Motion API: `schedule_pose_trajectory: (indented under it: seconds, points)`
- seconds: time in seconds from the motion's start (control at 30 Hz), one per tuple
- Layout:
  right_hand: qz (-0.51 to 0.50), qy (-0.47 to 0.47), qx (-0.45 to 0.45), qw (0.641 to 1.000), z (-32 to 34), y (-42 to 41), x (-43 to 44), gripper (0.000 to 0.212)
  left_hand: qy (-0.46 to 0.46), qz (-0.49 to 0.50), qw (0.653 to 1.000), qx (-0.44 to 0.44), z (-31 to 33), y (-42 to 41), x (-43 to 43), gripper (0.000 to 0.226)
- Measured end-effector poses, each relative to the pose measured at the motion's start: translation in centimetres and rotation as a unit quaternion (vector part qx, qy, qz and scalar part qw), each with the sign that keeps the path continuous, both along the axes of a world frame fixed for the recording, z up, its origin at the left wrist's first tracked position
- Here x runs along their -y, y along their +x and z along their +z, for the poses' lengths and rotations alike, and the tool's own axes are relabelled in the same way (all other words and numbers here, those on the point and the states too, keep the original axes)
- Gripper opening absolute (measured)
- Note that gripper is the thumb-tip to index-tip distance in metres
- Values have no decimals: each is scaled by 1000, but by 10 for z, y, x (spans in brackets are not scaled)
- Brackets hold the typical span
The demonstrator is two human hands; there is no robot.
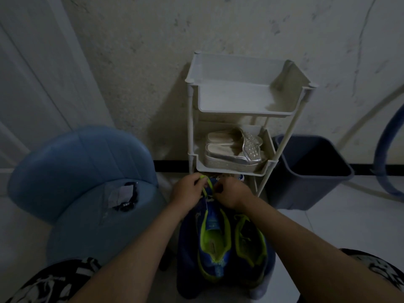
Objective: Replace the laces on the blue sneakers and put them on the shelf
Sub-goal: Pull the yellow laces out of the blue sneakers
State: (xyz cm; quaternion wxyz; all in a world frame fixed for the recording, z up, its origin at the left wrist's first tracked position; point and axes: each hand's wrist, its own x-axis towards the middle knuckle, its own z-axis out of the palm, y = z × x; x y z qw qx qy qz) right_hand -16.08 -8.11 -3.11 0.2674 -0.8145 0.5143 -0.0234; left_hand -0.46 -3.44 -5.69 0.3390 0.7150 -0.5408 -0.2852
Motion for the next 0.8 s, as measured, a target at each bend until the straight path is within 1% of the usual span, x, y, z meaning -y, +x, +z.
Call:
schedule_pose_trajectory:
  seconds: [0.07, 0.17, 0.23, 0.27, 0.33, 0.37, 0.4, 0.47, 0.5, 0.53, 0.57, 0.6, 0.67, 0.7, 0.73, 0.8]
  points:
    - [-7, -1, -9, 1000, -3, -2, 0, 20, 15, 16, 999, -47, -4, 1, 3, 23]
    - [-13, -16, -10, 1000, -6, -3, 0, 21, 37, 15, 996, -85, -15, 7, 9, 19]
    - [-10, -22, 16, 1000, -5, -1, -1, 18, 53, 6, 993, -107, -24, 10, 13, 9]
    - [-16, -25, 50, 998, -4, 0, -1, 15, 53, 0, 992, -116, -21, 10, 13, 8]
    - [-40, -28, 140, 989, 0, 5, 0, 12, 43, -15, 994, -104, -13, 8, 9, 15]
    - [-50, -34, 174, 983, 2, 7, 1, 12, 36, -19, 994, -102, -5, 7, 6, 23]
    - [-54, -42, 189, 980, 3, 8, 2, 12, 28, -25, 993, -112, -3, 8, 7, 32]
    - [-49, -56, 177, 981, 4, 8, 4, 11, 31, -39, 986, -156, 3, 7, 7, 48]
    - [-47, -58, 165, 983, 4, 8, 5, 10, 31, -44, 986, -157, 6, 6, 7, 57]
    - [-46, -58, 156, 985, 3, 6, 5, 9, 13, -54, 989, -136, 7, 6, 8, 62]
    - [-46, -57, 147, 986, 1, 5, 5, 7, -6, -61, 994, -94, 12, 4, 7, 62]
    - [-48, -56, 144, 987, -1, 4, 6, 7, -33, -73, 996, -46, 16, 3, 7, 56]
    - [-56, -57, 148, 986, -2, 3, 7, 7, -79, -94, 991, 57, 26, 3, 7, 37]
    - [-60, -57, 150, 985, -1, 3, 6, 7, -85, -101, 986, 100, 30, 3, 7, 27]
    - [-63, -55, 150, 985, -1, 3, 6, 8, -85, -103, 983, 128, 31, 5, 7, 20]
    - [-53, -51, 125, 989, -2, 3, 7, 11, -80, -82, 983, 146, 32, 7, 7, 14]
